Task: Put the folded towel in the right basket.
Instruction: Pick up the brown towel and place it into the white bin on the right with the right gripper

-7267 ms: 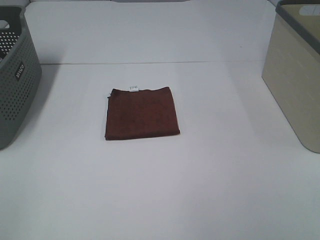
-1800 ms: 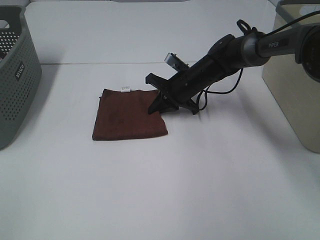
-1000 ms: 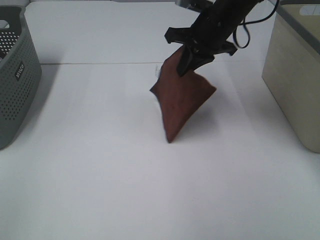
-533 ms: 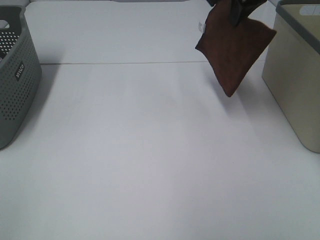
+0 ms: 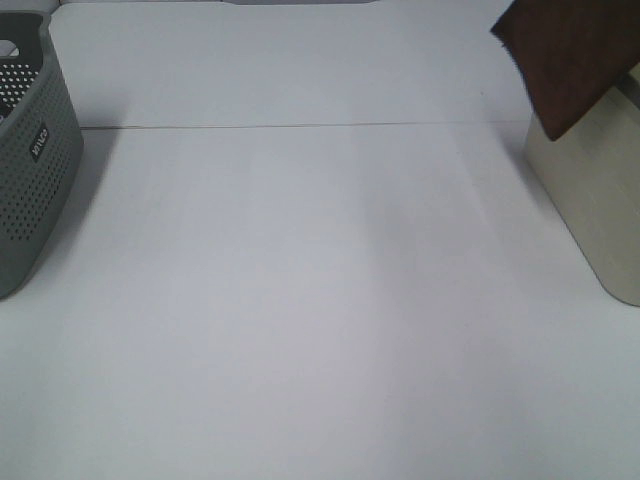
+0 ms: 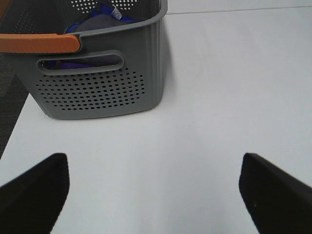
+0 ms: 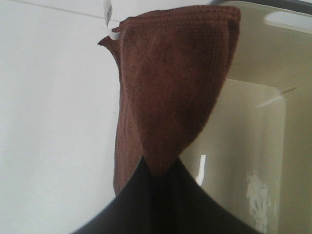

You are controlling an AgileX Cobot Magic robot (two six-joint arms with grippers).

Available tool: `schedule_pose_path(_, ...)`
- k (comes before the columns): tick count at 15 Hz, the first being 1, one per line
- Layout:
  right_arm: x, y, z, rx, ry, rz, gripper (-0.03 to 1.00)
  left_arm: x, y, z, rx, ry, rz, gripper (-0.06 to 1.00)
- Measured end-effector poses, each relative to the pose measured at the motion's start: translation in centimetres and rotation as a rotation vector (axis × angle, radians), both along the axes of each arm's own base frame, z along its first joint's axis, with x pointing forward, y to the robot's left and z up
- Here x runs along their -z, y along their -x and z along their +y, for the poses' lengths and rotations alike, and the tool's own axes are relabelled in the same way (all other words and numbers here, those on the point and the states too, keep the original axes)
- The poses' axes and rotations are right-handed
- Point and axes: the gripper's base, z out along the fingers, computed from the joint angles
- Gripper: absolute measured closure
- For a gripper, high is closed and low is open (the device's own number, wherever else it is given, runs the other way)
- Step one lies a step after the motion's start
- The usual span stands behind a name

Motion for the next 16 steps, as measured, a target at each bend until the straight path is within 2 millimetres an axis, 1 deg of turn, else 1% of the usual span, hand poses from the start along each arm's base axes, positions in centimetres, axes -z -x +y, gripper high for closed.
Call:
schedule_pose_path(2, -1.1, 0.6, -4.3, 0.089, -0.036, -0.025, 0.92, 0.0, 0.0, 0.0, 0.000, 0.000, 0.000, 0.06)
schedule_pose_path(3, -1.3, 0.9, -6.4, 0.133, -0.056, -0.032, 0.92, 0.0, 0.0, 0.0, 0.000, 0.000, 0.000, 0.06)
schedule_pose_path(4, -1.3, 1.1, -8.1, 0.164, -0.076, -0.033, 0.92, 0.0, 0.0, 0.0, 0.000, 0.000, 0.000, 0.06)
schedule_pose_path(5, -1.2, 1.2, -9.0, 0.178, -0.083, -0.030, 0.92, 0.0, 0.0, 0.0, 0.000, 0.000, 0.000, 0.06)
schedule_pose_path(6, 0.1, 1.7, -11.8, 0.228, -0.100, 0.007, 0.92, 0.0, 0.0, 0.0, 0.000, 0.000, 0.000, 0.06)
schedule_pose_path(7, 0.8, 2.0, -12.8, 0.247, -0.115, 0.029, 0.92, 0.0, 0.0, 0.0, 0.000, 0.000, 0.000, 0.06)
schedule_pose_path(8, 0.8, 2.0, -12.8, 0.247, -0.115, 0.029, 0.92, 0.0, 0.0, 0.0, 0.000, 0.000, 0.000, 0.06)
schedule_pose_path(9, 2.5, 1.8, -13.6, 0.249, -0.161, 0.076, 0.92, 0.0, 0.0, 0.0, 0.000, 0.000, 0.000, 0.06)
schedule_pose_path(12, 5.7, 0.3, -13.6, 0.241, -0.219, 0.147, 0.92, 0.0, 0.0, 0.0, 0.000, 0.000, 0.000, 0.06)
schedule_pose_path(13, 6.3, 0.0, -13.8, 0.256, -0.218, 0.164, 0.92, 0.0, 0.0, 0.0, 0.000, 0.000, 0.000, 0.06)
schedule_pose_path(14, 6.4, 0.0, -13.9, 0.291, -0.214, 0.169, 0.88, 0.0, 0.0, 0.0, 0.000, 0.000, 0.000, 0.06)
schedule_pose_path(15, 6.4, 0.1, -14.1, 0.322, -0.216, 0.170, 0.77, 0.0, 0.0, 0.0, 0.000, 0.000, 0.000, 0.06)
schedule_pose_path(16, 6.4, 0.1, -14.2, 0.339, -0.212, 0.172, 0.57, 0.0, 0.0, 0.0, 0.000, 0.000, 0.000, 0.06)
